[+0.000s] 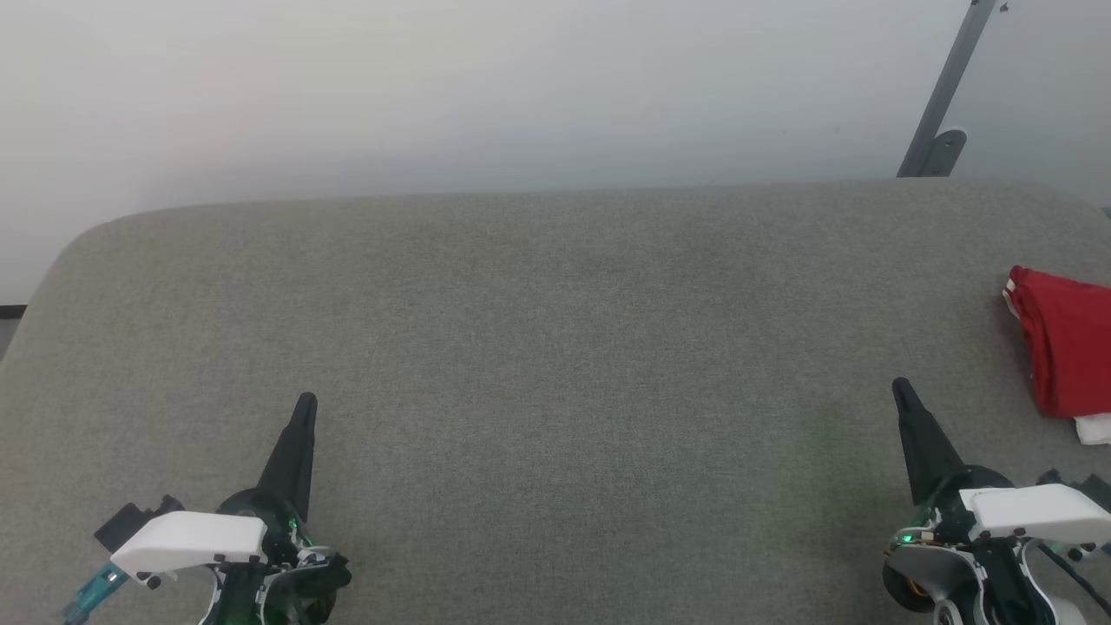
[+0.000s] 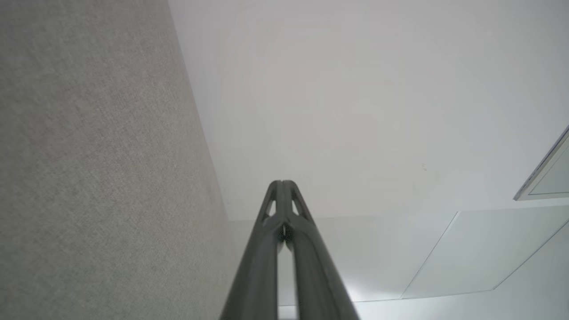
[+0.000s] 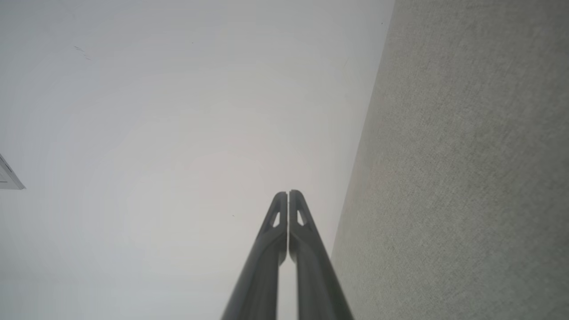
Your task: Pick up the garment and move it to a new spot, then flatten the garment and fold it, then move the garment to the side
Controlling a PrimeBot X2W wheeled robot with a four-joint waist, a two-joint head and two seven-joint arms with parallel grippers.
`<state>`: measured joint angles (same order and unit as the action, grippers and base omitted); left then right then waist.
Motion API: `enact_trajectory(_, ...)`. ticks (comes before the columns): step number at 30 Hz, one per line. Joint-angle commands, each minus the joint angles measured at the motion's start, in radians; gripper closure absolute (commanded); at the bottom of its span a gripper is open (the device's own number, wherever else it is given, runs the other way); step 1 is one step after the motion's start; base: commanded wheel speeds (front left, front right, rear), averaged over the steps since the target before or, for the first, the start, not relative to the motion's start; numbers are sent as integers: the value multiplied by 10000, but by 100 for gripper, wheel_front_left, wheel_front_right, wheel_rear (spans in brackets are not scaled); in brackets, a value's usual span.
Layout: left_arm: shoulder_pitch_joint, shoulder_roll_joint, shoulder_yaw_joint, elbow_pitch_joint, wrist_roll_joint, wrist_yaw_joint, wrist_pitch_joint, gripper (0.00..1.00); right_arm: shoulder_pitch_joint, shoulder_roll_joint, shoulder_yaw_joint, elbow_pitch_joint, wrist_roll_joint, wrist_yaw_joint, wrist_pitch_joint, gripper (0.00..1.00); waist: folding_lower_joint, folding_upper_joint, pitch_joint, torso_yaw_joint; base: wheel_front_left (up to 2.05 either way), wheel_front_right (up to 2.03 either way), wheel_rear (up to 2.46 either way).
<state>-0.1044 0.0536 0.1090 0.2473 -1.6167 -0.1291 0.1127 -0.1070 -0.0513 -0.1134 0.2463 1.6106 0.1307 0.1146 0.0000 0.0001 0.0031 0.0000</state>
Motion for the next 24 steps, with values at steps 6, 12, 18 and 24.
enact_trajectory(6,-114,-24,46,-8,36,-28,22,100,-65,29,-3,1,45,0,13,100,0,-1,0,0,0,0,0)
enact_trajectory(12,-114,-26,46,-9,40,-28,27,100,-65,29,-6,2,45,0,13,100,0,-1,0,0,0,0,0)
enact_trajectory(18,-115,-28,48,-9,44,-28,31,100,-65,29,-1,-1,45,0,13,100,0,-1,0,0,0,0,0)
enact_trajectory(24,-115,-31,52,-9,48,-28,33,100,-65,29,-4,-1,45,0,12,100,0,-1,0,0,0,0,0)
